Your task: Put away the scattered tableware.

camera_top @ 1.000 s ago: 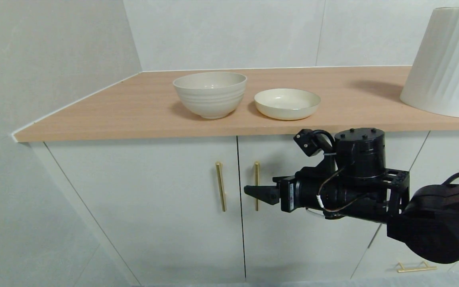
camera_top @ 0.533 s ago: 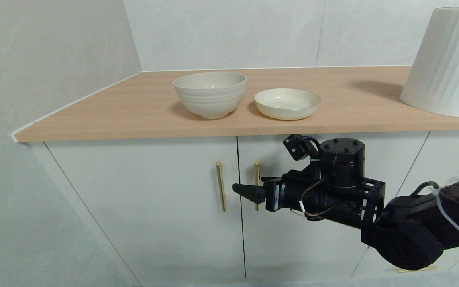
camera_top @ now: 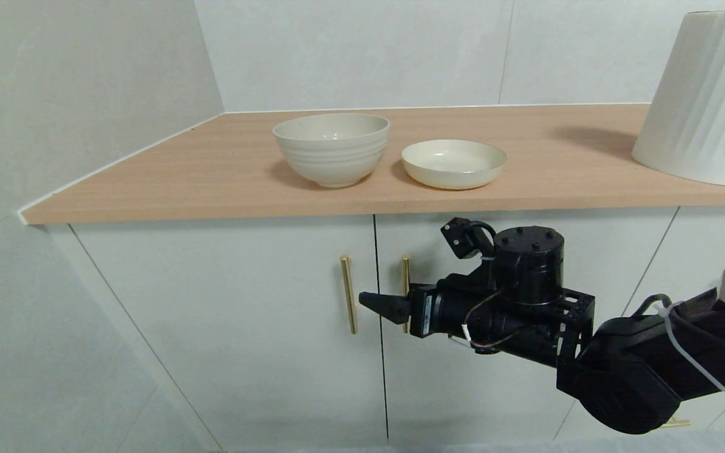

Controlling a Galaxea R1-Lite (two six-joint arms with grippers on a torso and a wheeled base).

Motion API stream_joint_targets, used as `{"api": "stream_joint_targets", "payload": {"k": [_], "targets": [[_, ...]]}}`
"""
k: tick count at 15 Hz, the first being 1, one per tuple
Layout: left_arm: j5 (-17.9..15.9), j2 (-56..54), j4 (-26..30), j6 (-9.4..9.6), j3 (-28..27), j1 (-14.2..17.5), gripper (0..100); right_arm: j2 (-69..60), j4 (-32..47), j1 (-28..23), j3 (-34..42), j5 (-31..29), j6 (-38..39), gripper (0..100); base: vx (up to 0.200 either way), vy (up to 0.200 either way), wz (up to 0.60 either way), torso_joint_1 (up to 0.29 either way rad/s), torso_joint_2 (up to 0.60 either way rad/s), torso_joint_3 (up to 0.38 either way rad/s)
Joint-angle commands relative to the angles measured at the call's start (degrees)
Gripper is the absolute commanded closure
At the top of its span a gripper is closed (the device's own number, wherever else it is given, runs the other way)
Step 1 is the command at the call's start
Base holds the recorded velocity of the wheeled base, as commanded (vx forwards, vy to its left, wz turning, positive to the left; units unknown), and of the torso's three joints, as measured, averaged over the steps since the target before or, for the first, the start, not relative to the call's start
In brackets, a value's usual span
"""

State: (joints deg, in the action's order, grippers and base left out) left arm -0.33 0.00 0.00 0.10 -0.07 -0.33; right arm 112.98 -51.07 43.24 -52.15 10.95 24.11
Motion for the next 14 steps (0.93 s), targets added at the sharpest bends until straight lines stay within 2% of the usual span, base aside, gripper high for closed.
{"api": "stream_joint_targets", "payload": {"k": [1, 11, 14], "targets": [[-0.02, 0.00, 0.00, -0.01, -0.01, -0.02, 0, -0.22, -0.44, 0.27, 0.12, 0.21, 0.14, 0, 0.000, 0.000, 0.00, 0.000, 0.00, 0.000], [-0.02, 0.00, 0.00, -0.01, 0.07, -0.02, 0, -1.19, -1.84, 1.23, 1.09, 0.57, 2.08, 0, 0.000, 0.000, 0.00, 0.000, 0.00, 0.000], [-0.02, 0.09, 0.00, -0.01, 0.07, -0.02, 0, -4.53, -1.49, 1.23, 3.55, 4.43, 2.96, 0, 0.000, 0.000, 0.00, 0.000, 0.00, 0.000]]}}
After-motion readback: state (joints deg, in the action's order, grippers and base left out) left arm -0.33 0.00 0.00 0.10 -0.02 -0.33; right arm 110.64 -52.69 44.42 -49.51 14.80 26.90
